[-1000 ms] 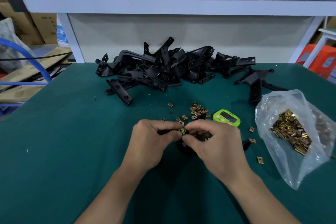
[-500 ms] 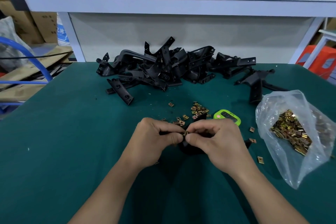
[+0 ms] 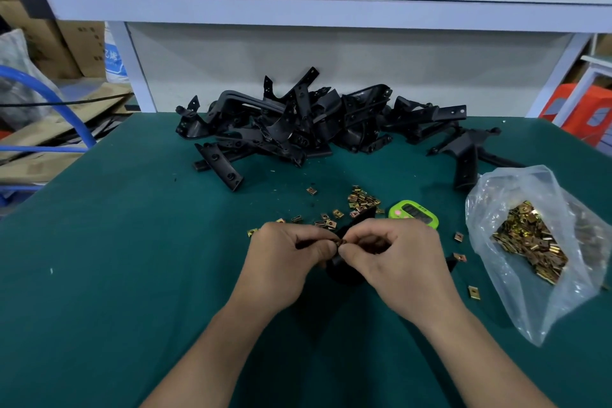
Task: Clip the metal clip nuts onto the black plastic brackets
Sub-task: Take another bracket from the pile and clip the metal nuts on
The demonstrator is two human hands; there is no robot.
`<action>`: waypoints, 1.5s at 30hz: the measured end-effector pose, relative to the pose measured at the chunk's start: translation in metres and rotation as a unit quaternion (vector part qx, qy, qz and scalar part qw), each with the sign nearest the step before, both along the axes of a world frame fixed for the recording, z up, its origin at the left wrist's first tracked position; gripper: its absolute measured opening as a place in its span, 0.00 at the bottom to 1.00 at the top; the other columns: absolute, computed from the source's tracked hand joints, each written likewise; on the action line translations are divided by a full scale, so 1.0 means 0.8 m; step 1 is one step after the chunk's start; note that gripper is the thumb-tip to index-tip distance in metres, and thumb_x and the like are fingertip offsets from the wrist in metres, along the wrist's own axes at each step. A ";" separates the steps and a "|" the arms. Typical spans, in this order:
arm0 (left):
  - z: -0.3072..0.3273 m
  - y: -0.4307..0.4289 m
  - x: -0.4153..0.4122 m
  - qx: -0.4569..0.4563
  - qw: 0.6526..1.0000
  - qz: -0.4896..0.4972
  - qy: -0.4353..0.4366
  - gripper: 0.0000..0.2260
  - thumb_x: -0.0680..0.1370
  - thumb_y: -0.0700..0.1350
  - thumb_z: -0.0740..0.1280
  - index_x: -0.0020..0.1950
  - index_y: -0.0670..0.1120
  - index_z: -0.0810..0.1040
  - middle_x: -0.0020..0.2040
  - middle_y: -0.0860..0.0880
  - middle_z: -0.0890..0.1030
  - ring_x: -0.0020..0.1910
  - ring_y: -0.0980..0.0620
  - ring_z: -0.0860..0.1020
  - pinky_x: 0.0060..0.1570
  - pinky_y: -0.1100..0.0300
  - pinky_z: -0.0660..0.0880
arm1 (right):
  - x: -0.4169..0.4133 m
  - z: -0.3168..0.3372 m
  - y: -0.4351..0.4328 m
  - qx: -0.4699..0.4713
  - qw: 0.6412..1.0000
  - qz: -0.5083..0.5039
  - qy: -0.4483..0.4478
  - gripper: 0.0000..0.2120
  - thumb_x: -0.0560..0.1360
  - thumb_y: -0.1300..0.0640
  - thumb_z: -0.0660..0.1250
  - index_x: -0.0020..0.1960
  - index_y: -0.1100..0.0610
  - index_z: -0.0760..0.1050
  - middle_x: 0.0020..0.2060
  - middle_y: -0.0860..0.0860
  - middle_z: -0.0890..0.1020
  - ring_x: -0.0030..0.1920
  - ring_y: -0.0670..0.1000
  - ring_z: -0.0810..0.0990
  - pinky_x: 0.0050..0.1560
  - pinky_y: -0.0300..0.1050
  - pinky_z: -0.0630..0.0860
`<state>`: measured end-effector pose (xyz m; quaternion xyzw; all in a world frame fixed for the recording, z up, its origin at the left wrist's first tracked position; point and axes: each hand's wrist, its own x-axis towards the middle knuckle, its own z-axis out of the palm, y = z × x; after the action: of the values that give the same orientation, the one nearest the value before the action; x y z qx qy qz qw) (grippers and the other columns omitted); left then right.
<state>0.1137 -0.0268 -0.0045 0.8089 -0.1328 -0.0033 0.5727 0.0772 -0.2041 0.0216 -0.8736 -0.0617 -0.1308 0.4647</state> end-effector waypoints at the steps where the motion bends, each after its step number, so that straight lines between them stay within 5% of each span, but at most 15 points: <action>1: 0.000 -0.002 -0.002 0.005 1.000 0.020 0.003 0.13 0.76 0.39 0.75 0.42 0.59 0.88 0.34 0.56 0.85 0.33 0.63 0.80 0.37 0.72 0.73 | -0.002 -0.002 0.003 -0.002 1.000 -0.005 -0.009 0.07 0.70 0.59 0.78 0.37 0.49 0.85 0.32 0.42 0.84 0.35 0.44 0.83 0.35 0.39 0.78; 7: 0.001 -0.010 -0.008 0.020 0.996 0.089 0.011 0.11 0.75 0.40 0.77 0.44 0.58 0.87 0.35 0.66 0.84 0.39 0.68 0.81 0.38 0.77 0.72 | 0.000 -0.018 0.015 -0.020 0.997 -0.068 -0.012 0.06 0.70 0.57 0.79 0.37 0.49 0.84 0.31 0.40 0.83 0.34 0.44 0.83 0.37 0.48 0.80; 15: -0.003 -0.013 -0.013 0.069 0.990 0.115 -0.047 0.07 0.75 0.43 0.77 0.48 0.56 0.88 0.34 0.75 0.79 0.42 0.75 0.78 0.39 0.80 0.70 | -0.001 -0.017 0.018 -0.022 0.996 -0.084 -0.016 0.07 0.69 0.56 0.78 0.35 0.48 0.83 0.30 0.38 0.83 0.34 0.43 0.82 0.36 0.46 0.79; 20: 0.006 -0.003 -0.007 0.070 0.997 0.030 -0.017 0.11 0.75 0.42 0.76 0.42 0.60 0.87 0.34 0.59 0.84 0.34 0.61 0.81 0.34 0.69 0.76 | 0.006 -0.004 0.000 0.004 0.998 -0.014 0.053 0.06 0.68 0.59 0.78 0.35 0.50 0.84 0.30 0.44 0.84 0.31 0.44 0.81 0.34 0.46 0.77; 25: 0.011 0.009 0.001 -0.009 0.995 -0.090 0.044 0.07 0.75 0.37 0.75 0.44 0.49 0.89 0.32 0.51 0.84 0.31 0.59 0.77 0.35 0.68 0.73 | 0.012 0.003 -0.017 0.090 0.985 0.066 0.131 0.06 0.66 0.61 0.80 0.39 0.52 0.86 0.34 0.53 0.85 0.36 0.53 0.81 0.40 0.55 0.78; 30: 0.009 0.010 0.002 -0.082 0.986 -0.124 0.080 0.03 0.73 0.39 0.77 0.44 0.46 0.90 0.35 0.45 0.85 0.32 0.54 0.79 0.36 0.61 0.77 | 0.014 0.003 -0.019 0.161 0.968 0.114 0.152 0.05 0.62 0.59 0.78 0.38 0.55 0.85 0.33 0.53 0.82 0.36 0.48 0.78 0.40 0.44 0.74; 42: 0.008 0.011 0.001 -0.153 0.967 -0.171 0.108 0.05 0.70 0.44 0.79 0.43 0.45 0.89 0.33 0.45 0.83 0.31 0.54 0.78 0.34 0.61 0.76 | 0.012 0.009 -0.022 0.233 0.941 0.168 0.180 0.06 0.62 0.63 0.77 0.37 0.57 0.84 0.34 0.53 0.81 0.36 0.47 0.77 0.38 0.36 0.73; 45: 0.009 0.013 0.000 -0.166 0.961 -0.189 0.110 0.12 0.66 0.50 0.82 0.43 0.44 0.89 0.33 0.45 0.83 0.30 0.54 0.78 0.34 0.61 0.75 | 0.010 0.011 -0.024 0.242 0.933 0.190 0.189 0.05 0.63 0.63 0.77 0.38 0.57 0.84 0.33 0.53 0.81 0.36 0.47 0.76 0.37 0.36 0.73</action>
<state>0.1135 -0.0164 0.0029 0.6569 -0.2182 -0.1787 0.6993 0.0855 -0.2230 0.0303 -0.7150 -0.1040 0.1160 0.6815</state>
